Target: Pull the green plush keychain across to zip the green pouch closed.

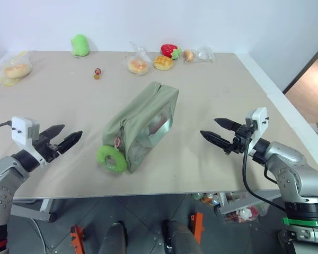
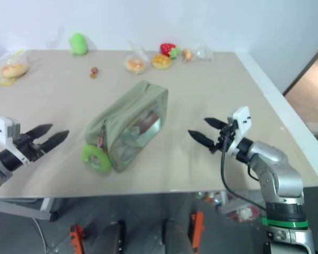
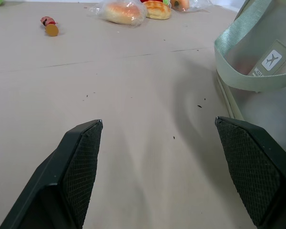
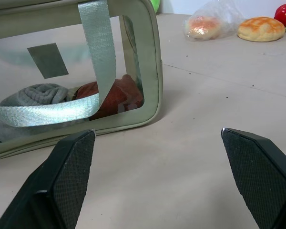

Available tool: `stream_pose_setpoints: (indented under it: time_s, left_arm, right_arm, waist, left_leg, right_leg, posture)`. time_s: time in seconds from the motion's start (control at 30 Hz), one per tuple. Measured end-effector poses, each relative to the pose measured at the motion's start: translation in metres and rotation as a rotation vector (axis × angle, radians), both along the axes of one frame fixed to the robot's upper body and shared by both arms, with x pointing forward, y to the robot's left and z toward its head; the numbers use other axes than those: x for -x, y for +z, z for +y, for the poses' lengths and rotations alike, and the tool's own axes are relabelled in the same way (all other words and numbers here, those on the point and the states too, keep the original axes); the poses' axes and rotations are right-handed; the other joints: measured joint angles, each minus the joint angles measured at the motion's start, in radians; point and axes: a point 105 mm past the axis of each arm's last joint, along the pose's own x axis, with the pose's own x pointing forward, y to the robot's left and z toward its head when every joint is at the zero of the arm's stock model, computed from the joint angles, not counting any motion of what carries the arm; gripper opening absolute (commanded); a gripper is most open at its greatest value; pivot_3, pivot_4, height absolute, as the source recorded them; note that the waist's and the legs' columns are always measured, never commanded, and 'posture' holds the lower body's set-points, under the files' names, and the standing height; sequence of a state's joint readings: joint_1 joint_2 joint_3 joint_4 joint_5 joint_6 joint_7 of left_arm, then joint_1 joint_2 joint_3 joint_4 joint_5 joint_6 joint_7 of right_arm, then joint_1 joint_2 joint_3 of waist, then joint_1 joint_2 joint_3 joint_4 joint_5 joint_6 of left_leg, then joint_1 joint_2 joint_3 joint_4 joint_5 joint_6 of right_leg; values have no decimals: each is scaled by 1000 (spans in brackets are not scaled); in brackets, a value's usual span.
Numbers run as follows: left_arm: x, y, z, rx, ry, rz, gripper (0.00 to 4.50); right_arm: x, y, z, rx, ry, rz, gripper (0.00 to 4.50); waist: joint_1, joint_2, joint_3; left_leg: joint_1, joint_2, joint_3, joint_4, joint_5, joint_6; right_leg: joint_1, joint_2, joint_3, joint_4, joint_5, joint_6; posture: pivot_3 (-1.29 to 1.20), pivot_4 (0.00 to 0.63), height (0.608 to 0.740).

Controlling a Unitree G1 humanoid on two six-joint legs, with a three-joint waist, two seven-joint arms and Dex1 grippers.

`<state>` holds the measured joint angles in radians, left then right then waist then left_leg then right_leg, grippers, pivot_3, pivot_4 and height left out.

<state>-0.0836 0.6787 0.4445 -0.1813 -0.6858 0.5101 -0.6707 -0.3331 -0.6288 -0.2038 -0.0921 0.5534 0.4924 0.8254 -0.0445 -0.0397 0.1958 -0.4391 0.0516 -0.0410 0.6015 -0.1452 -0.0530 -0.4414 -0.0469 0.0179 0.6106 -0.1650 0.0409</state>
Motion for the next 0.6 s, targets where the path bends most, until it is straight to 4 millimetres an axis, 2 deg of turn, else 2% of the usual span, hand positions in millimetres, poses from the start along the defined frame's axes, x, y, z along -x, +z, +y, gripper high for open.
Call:
stream_pose_setpoints:
  time_s: [0.13,0.3,0.47,0.5,0.53,0.6]
  left_arm:
    - [0,-1,-1,-6,-1,4,3935]
    - [-2,5,-6,-7,-45,-19,3935]
    - [-5,24,-14,14,-118,-80,3935]
    - [-5,34,-17,16,-177,-85,3935]
    - [-5,36,-18,14,-183,-89,3935]
    - [-3,55,-26,-13,-283,-88,3935]
  right_arm:
    - [0,2,1,16,9,-5,4382]
    - [-4,24,3,58,32,-76,4382]
    - [-5,41,14,112,97,-128,4382]
    - [-4,54,22,157,161,-164,4382]
    - [-4,56,23,163,169,-172,4382]
    - [-2,77,38,278,292,-230,4382]
  waist:
    - [0,0,0]
    - [0,0,0]
    - [0,0,0]
    - [0,0,0]
    - [0,0,0]
    - [-1,1,2]
  left_leg:
    - [0,0,1,0,0,0]
    - [0,0,1,0,0,0]
    - [0,0,2,1,0,0]
    - [0,0,2,1,0,0]
    - [0,0,2,1,0,0]
    - [0,1,2,2,0,0]
  right_leg:
    - [0,0,0,0,0,0]
    - [0,0,1,0,0,0]
    - [0,0,1,0,0,0]
    - [0,0,1,1,0,0]
    - [-1,0,1,1,0,0]
    - [-2,1,1,3,0,0]
  posture:
    - [0,150,740]
    - [0,150,740]
    - [0,150,740]
    - [0,150,740]
    - [0,150,740]
    - [0,150,740]
